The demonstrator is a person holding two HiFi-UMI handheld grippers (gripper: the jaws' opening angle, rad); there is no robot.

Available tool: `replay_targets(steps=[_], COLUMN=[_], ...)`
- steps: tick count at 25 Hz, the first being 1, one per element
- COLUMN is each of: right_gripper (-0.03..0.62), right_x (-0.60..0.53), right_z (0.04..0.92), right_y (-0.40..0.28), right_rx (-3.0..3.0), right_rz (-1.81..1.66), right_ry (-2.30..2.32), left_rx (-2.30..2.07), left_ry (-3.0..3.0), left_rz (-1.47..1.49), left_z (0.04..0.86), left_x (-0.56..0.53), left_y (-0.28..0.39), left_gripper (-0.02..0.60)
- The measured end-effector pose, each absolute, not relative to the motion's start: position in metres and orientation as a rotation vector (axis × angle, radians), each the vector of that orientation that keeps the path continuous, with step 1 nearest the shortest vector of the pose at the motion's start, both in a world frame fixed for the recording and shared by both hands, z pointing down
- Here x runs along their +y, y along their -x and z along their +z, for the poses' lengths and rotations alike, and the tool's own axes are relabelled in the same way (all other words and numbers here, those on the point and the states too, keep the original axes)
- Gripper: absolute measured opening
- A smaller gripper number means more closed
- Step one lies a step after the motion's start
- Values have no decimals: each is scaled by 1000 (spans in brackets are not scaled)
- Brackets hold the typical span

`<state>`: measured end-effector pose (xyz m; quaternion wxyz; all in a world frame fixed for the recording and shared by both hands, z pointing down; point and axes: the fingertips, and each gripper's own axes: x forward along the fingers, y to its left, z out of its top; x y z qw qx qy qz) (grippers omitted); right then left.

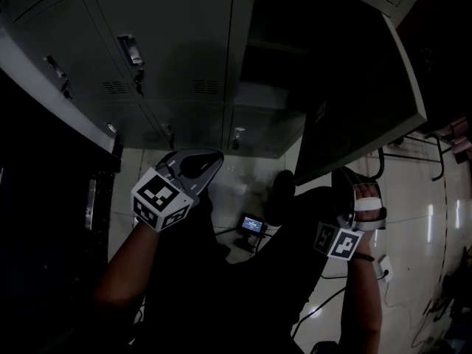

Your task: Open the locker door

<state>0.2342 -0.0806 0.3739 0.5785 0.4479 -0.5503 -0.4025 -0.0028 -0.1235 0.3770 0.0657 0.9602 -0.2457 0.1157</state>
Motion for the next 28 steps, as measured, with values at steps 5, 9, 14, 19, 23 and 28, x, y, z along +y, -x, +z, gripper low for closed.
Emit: replay_targets(steps=[5, 9, 14, 19, 23, 28], right_gripper=[25, 40, 11, 2, 2, 0], right_x=[-76, -67, -47, -49, -58, -66], right_z=[373, 364, 343, 344, 352, 365], right_y=[-254, -261, -248, -191, -166, -154], right_rx=[-1268, -1334, -1639, -2233, -2378, -2460], right_rz=[-901, -823, -601, -196, -42, 58], right_ry=[-1079, -1181, -1440, -1448, -1396, -1363], left_rx=[-737, -736, -736, -740, -737, -739], left_ry=[-2900, -2900, -2899, -2898, -2898, -2896], left_rz=[360, 365, 366, 364, 362, 365], left_z=[377, 378, 378, 378, 378, 379], left_x=[-123, -123, -123, -124, -124, -123], left_y=[-1, -1, 0, 1, 1, 2], left_gripper=[12, 12, 12, 12, 12, 12])
